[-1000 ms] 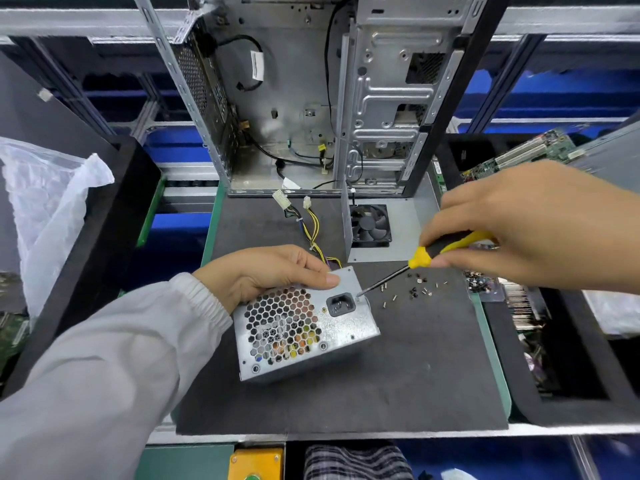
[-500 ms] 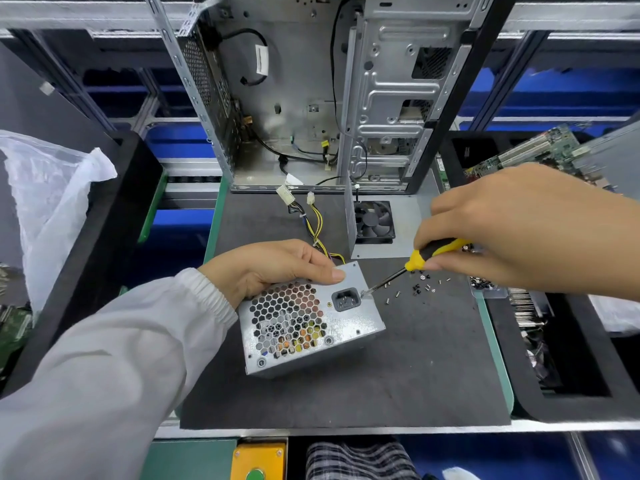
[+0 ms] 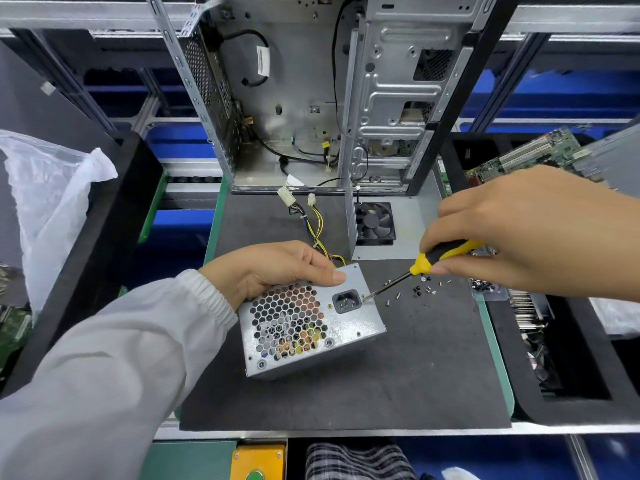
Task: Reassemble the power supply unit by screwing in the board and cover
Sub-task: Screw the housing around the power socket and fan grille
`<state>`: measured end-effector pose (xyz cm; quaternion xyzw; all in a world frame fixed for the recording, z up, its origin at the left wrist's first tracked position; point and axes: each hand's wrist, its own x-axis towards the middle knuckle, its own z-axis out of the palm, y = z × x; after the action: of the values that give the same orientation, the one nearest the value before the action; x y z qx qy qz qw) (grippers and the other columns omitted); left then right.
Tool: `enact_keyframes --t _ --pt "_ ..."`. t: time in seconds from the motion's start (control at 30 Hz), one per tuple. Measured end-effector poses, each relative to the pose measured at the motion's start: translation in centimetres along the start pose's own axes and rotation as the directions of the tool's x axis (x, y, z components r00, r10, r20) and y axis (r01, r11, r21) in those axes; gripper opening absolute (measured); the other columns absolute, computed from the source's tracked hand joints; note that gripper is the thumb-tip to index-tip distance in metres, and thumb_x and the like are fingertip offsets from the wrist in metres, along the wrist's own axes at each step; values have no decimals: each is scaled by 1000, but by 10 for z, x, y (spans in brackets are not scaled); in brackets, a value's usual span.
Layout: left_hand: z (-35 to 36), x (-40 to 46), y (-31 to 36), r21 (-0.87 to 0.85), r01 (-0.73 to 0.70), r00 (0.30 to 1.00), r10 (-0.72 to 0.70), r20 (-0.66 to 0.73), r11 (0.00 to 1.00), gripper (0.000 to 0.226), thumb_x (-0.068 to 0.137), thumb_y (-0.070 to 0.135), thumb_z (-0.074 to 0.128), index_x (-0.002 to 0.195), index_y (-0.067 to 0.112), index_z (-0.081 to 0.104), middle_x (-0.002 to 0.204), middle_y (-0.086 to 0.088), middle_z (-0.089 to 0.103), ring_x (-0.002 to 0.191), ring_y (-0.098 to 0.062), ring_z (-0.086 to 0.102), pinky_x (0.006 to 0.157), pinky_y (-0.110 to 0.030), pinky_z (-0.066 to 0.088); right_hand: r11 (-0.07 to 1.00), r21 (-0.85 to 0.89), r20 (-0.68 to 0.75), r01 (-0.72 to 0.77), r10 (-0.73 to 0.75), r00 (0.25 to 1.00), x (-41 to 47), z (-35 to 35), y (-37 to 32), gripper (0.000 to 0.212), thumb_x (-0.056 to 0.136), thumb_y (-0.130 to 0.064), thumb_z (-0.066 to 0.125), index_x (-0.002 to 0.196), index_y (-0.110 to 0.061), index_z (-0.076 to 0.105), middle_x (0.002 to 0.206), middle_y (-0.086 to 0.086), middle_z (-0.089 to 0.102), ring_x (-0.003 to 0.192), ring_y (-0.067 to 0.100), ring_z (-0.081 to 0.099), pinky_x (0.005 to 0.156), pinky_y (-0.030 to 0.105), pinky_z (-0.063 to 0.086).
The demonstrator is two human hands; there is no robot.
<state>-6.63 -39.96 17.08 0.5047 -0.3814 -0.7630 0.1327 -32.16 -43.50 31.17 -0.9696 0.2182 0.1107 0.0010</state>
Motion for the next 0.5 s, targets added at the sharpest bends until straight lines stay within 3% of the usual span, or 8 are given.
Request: enact_keyframes --t 0.13,0.27,0.33,0.37,0.4,0.43,0.47,0.5 --pt "0 -1 0 11 -2 1000 2 4 1000 41 79 24 72 105 -7 68 85 -14 72 66 -18 69 65 -26 57 1000 11 -24 -3 3 1000 2 -1 3 26 80 -52 44 83 -39 66 67 -18 54 49 1 35 41 14 18" --pt "2 -4 3 112 -60 998 58 20 992 49 85 25 67 113 -14 59 97 -24 65 73 -23 64 67 -26 55 993 118 -120 -13 27 992 0 0 10 28 82 -57 42 86 -40 64 68 -23 53 52 6 46 41 21 35" --pt "2 -4 4 169 -97 995 94 22 981 40 91 23 64 114 -9 57 98 -24 65 75 -25 63 67 -27 53 981 185 -172 -61 94 981 -1 7 17 29 84 -64 39 89 -42 57 66 -26 56 52 0 49 44 26 39" --pt "2 -5 5 197 -111 994 111 11 974 31 93 21 63 112 -3 59 94 -20 68 73 -24 64 65 -27 53 949 304 -152 -79 130 980 -2 15 21 28 86 -64 39 91 -39 52 69 -26 61 54 0 54 47 28 42" --pt "3 -5 5 229 -134 991 137 3 964 23 94 20 62 111 4 59 88 -16 69 70 -23 64 64 -29 53 851 515 -86 -97 164 983 -3 26 24 25 90 -59 43 92 -35 49 76 -22 67 59 2 61 52 32 46" --pt "3 -5 5 269 -170 985 175 3 948 19 96 20 61 112 9 59 81 -14 67 66 -26 61 63 -35 51 674 727 10 -128 176 984 -4 40 26 23 91 -49 48 94 -27 46 85 -15 71 65 7 66 58 36 49" --pt "3 -5 4 307 -208 977 214 17 929 21 97 20 60 116 13 57 75 -13 60 61 -31 53 61 -42 45 508 847 87 -158 160 983 -4 56 25 21 91 -38 51 96 -19 44 90 -7 72 69 15 68 65 38 51" --pt "3 -5 2 334 -246 968 246 44 910 26 98 21 59 124 19 54 68 -9 53 57 -34 40 58 -47 34 414 895 118 -167 141 983 -3 72 23 19 90 -29 51 97 -14 43 92 0 71 70 21 68 69 39 51"
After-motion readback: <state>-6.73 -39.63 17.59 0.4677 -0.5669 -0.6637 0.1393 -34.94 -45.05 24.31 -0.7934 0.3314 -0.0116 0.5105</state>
